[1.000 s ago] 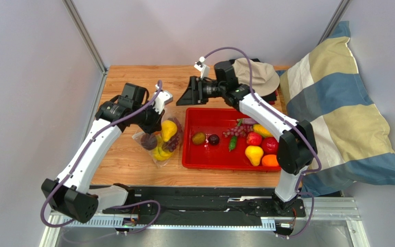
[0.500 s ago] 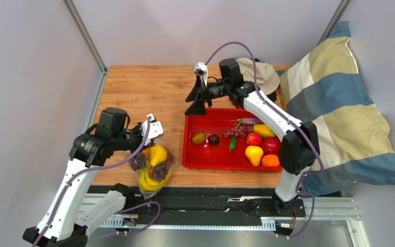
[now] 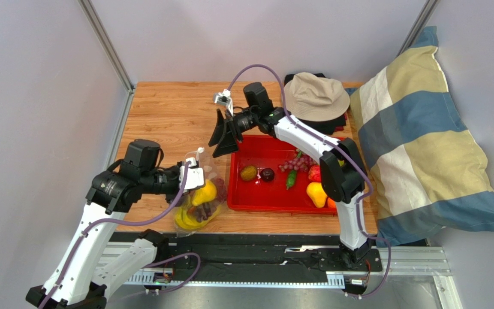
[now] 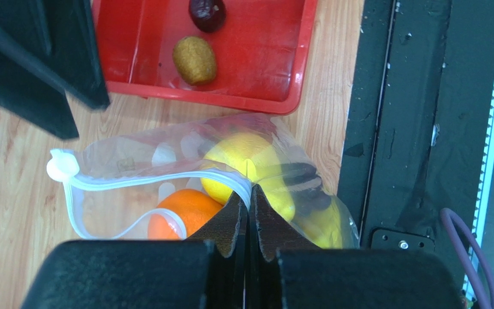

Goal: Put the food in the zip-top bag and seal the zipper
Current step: Adjust the zipper food storage bag at the center of the board.

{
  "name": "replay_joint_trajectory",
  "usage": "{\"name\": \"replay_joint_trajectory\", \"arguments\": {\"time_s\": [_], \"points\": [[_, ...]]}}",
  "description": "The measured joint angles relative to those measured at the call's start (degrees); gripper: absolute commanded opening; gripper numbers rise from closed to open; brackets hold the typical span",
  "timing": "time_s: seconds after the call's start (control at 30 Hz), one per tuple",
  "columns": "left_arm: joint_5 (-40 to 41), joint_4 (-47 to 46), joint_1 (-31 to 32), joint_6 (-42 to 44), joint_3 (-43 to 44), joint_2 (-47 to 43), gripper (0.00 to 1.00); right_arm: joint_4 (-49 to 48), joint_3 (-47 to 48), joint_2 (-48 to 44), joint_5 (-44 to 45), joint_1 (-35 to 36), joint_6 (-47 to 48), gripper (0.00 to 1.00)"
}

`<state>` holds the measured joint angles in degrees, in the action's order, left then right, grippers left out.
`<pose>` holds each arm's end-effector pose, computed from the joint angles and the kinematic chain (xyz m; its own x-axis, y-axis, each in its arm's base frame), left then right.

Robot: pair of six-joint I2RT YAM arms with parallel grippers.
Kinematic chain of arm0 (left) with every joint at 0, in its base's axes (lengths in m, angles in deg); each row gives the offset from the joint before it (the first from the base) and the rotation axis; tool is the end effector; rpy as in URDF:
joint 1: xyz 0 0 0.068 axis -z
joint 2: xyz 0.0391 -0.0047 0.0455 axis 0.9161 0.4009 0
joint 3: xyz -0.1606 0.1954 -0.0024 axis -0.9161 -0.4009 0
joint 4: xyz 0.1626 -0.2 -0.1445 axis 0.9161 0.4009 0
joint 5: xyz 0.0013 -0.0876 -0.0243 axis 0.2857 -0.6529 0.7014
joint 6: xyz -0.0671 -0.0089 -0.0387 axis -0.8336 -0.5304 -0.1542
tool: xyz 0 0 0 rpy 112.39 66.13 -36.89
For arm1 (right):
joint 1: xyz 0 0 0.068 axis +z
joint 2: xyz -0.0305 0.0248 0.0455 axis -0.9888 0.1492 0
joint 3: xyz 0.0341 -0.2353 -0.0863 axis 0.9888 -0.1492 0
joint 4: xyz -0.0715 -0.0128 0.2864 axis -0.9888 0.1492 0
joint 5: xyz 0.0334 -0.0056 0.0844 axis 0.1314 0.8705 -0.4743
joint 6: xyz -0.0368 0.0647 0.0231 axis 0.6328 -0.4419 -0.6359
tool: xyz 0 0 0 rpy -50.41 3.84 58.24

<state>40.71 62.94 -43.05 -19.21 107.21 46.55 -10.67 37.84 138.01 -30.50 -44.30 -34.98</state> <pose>0.1534 -0.1095 0.3401 0.0526 0.6234 -0.7801 0.9649 0.1697 0.2006 0.3591 0.3521 0.2593 -0.4018 -0.2920 -0.8679 -0.8287 -0.2872 0.4803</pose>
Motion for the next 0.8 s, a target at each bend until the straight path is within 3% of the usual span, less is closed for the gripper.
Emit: {"name": "replay_joint_trajectory", "arguments": {"time_s": [0.3,0.63,0.8], "points": [[-0.87,0.85,1.05,3.39,0.13,2.73,0.0,-25.03,-1.05,5.16,-4.52,0.33,-24.37,0.75],[-1.11,0.81,1.07,3.43,0.61,2.91,0.0,-28.57,-1.68,5.84,-5.29,1.81,-25.53,0.74],[-1.14,0.72,1.09,2.64,0.85,2.99,0.0,-28.52,-1.01,7.3,-5.29,2.89,-24.65,0.65]]}}
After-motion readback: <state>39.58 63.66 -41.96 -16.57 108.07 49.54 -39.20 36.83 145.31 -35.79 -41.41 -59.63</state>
